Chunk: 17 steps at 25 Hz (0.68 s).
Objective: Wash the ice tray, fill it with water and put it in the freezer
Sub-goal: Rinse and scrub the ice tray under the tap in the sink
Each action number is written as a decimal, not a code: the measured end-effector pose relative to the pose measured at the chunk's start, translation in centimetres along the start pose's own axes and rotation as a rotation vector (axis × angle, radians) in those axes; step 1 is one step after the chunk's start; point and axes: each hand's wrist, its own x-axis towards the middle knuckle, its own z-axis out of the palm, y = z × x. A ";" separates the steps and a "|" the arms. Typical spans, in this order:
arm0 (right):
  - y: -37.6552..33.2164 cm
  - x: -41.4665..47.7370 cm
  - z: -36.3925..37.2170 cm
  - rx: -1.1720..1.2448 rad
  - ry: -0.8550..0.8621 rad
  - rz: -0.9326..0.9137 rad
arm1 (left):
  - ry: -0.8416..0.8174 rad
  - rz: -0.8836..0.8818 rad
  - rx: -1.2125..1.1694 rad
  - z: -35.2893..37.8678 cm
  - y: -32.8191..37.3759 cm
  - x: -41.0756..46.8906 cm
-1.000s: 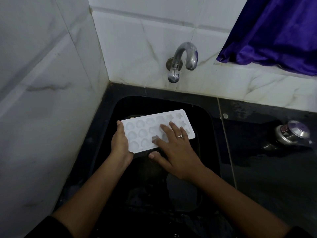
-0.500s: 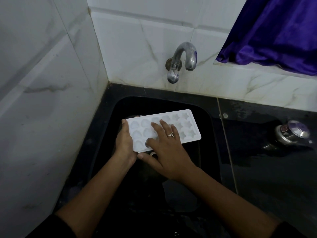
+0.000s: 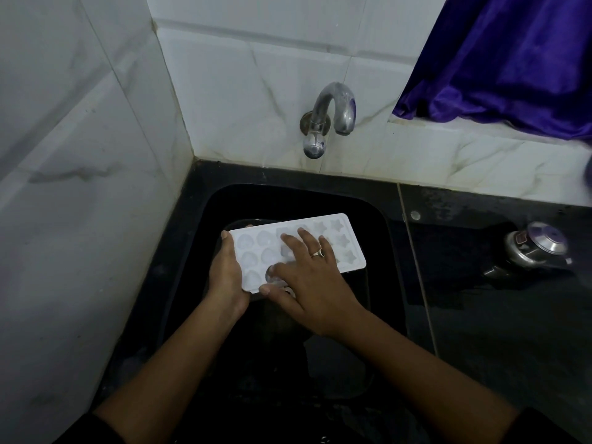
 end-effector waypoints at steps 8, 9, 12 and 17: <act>0.1 0.3 -0.3 0.018 0.015 0.011 | 0.005 0.019 0.009 -0.1 0.1 0.3; 0.2 0.1 -0.1 0.004 0.018 -0.001 | 0.004 0.022 0.007 -0.2 0.3 0.4; 0.1 -0.1 0.2 -0.022 0.010 -0.034 | 0.016 0.027 0.010 0.0 0.5 0.2; 0.3 -0.3 0.3 -0.020 -0.002 -0.034 | 0.015 0.035 0.032 -0.1 0.3 -0.1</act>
